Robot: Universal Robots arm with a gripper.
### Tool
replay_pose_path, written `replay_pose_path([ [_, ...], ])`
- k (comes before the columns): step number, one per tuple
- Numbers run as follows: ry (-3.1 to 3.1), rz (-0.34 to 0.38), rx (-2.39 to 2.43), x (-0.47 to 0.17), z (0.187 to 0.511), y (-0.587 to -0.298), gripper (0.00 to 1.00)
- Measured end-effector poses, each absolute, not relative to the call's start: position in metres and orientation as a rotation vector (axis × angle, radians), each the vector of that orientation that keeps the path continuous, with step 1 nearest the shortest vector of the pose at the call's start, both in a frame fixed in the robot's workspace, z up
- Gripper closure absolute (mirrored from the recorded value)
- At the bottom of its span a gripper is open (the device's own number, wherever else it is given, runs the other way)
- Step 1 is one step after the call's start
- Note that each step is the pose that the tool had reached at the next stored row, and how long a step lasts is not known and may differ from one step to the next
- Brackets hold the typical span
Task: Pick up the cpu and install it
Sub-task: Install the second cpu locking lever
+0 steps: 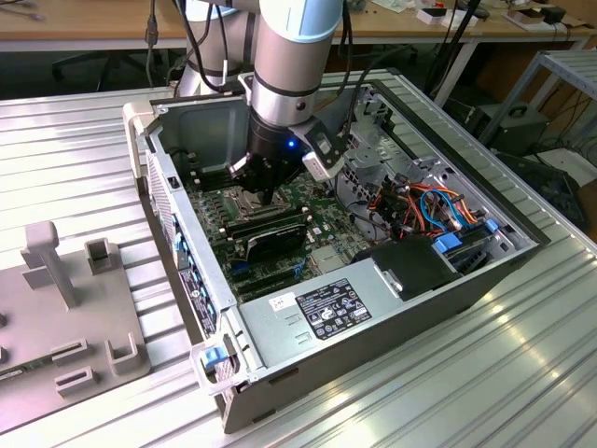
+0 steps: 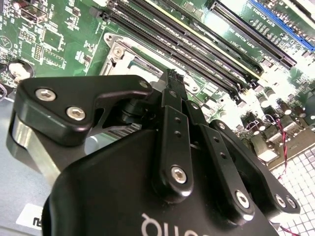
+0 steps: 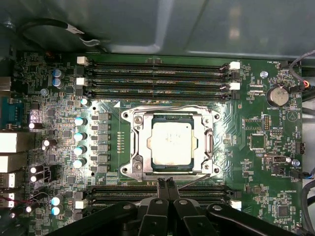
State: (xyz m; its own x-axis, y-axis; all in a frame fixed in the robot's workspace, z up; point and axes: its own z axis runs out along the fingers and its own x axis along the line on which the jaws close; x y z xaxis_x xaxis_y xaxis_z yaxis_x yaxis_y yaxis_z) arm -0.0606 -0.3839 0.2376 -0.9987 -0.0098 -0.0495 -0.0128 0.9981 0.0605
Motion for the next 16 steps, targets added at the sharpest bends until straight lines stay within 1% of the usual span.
replay_pose_path([
  [16,3.089,0.094,-0.017,-0.074,0.236,-0.384,0.89],
])
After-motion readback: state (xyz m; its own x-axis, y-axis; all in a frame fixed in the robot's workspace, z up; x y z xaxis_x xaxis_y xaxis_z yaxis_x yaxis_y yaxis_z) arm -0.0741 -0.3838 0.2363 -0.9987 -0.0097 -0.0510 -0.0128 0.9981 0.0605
